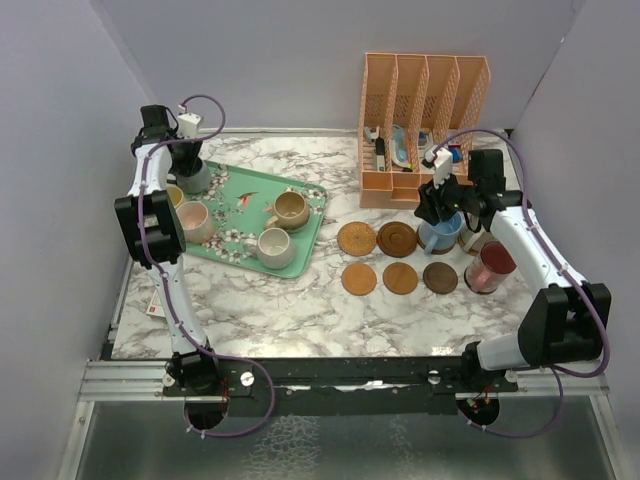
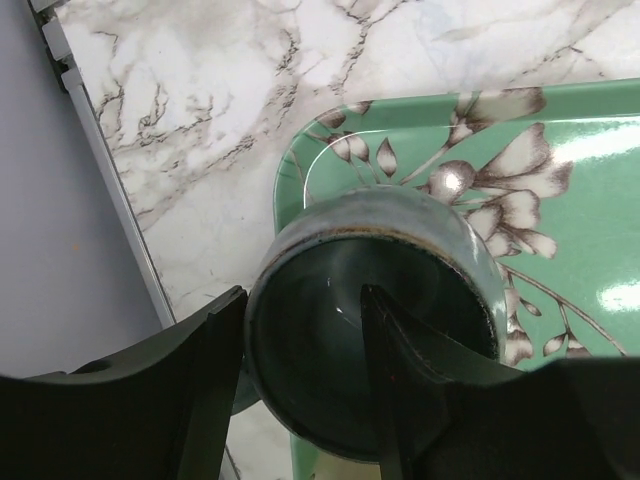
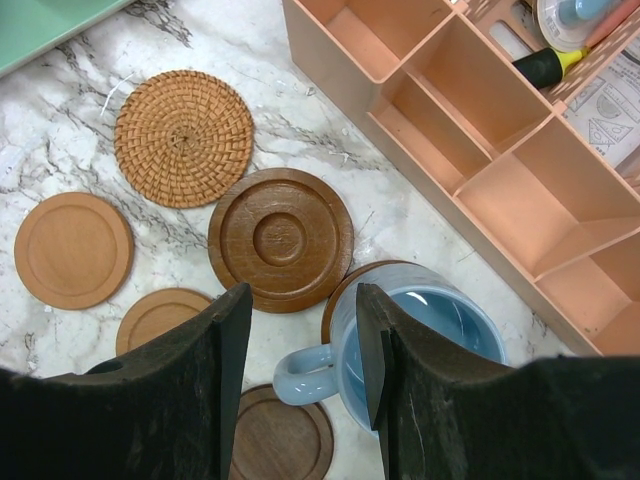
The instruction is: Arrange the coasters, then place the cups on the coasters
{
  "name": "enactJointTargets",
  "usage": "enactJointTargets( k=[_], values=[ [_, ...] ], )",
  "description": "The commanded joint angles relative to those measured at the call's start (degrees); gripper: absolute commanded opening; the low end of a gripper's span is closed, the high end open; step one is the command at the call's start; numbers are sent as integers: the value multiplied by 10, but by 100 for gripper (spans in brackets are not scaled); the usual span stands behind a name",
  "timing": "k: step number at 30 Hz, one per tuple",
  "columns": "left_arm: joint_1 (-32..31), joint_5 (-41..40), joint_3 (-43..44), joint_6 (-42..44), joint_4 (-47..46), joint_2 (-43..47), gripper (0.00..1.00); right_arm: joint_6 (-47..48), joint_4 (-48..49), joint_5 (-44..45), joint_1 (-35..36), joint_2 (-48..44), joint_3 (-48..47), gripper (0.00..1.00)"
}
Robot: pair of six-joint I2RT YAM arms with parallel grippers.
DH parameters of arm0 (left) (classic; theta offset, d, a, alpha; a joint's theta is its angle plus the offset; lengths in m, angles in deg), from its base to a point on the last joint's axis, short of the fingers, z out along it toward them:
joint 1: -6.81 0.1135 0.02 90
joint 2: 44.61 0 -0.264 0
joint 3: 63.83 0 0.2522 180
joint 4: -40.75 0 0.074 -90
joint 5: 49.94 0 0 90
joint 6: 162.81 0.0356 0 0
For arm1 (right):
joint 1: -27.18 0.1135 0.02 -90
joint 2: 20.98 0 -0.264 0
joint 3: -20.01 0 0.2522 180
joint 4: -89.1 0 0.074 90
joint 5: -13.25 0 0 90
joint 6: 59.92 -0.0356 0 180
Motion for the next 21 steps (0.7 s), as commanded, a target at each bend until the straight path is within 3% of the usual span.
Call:
enactJointTargets(
  k=[1,21],
  values=[
    [-14,4,-15,-2,22,30,51,5,13,8,3,4,1,47],
    [-87,74,-105,-109,115,118,52,7,10,15,3,11,1,47]
  ],
)
